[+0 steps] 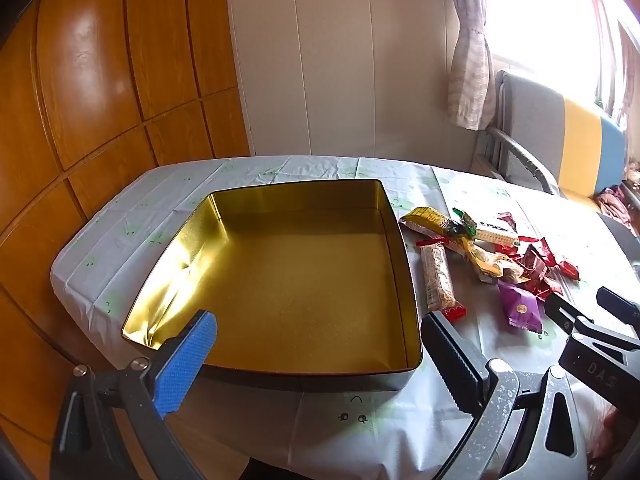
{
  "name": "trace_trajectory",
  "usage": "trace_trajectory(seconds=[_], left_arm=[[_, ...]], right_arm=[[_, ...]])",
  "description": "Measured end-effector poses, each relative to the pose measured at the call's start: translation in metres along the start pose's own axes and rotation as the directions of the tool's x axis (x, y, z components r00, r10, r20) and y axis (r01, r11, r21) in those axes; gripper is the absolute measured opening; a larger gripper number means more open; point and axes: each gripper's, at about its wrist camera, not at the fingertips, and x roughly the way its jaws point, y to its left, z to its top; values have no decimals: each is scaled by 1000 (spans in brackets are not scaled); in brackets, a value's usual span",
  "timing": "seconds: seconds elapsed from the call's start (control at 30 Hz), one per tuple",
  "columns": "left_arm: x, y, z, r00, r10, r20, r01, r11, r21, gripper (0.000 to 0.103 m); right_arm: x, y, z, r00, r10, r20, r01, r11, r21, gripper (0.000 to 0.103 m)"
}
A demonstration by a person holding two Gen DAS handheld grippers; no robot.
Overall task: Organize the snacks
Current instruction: 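Move both tools toward the snack pile beside the gold tin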
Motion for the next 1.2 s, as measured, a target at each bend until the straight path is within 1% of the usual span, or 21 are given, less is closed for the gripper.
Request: trace_trajectory(seconds=[0.17, 0.23, 0.33, 0.77, 1.2], left_arm=[[-2, 0, 0, 1000, -5, 5, 5, 1000, 1, 103], [-4, 0, 0, 1000, -8, 11, 7, 1000, 4, 103], [-6, -1, 0, 1000, -12, 15, 12, 1000, 8, 103], [-10, -6, 1, 999, -25, 21, 24, 999, 35, 103], [-12, -10, 2, 999, -34, 22, 33, 998, 48, 103]], right_arm=[[-4, 0, 4, 1000, -4, 8, 4, 1000, -6, 89], [-7, -1, -1, 1000, -6, 12, 6, 1000, -4, 89], [-7, 0, 0, 1000, -15, 13, 15, 1000, -10, 89], [-8, -5, -1, 1000, -5, 12, 5, 1000, 0, 89], [-6, -9, 0, 1000, -18, 11, 18, 1000, 1, 89]])
